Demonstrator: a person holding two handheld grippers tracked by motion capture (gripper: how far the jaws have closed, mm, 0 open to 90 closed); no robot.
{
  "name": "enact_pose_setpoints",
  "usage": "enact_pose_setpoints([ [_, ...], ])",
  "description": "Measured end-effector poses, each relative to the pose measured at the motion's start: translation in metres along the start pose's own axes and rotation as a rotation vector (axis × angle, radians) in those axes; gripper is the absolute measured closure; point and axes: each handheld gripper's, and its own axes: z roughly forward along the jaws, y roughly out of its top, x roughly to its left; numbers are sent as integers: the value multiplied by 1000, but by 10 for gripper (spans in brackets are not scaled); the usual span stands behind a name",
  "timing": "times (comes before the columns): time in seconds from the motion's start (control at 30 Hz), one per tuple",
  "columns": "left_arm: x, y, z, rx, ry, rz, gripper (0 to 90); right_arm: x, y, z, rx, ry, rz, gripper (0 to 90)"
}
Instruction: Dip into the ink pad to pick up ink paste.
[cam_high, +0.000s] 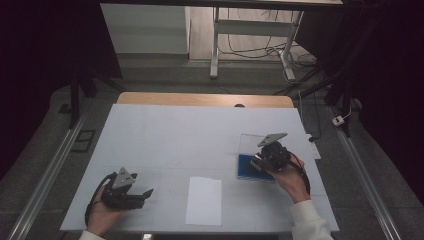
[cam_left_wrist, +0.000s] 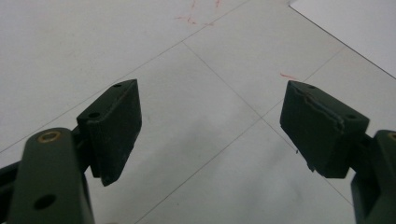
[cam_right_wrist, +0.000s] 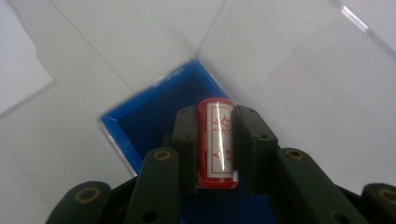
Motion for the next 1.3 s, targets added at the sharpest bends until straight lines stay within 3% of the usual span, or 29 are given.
enact_pose_setpoints([
  [0.23, -1, 0, 1, 2, -1, 3, 212, -2, -2, 5, 11, 9, 43, 706],
  [0.47, -2, 1, 1, 3, 1, 6, 212, -2, -2, 7, 22, 6, 34, 710],
  [1.3, -1, -1, 0, 3, 5, 3, 212, -4, -8, 7, -21, 25, 37, 710],
])
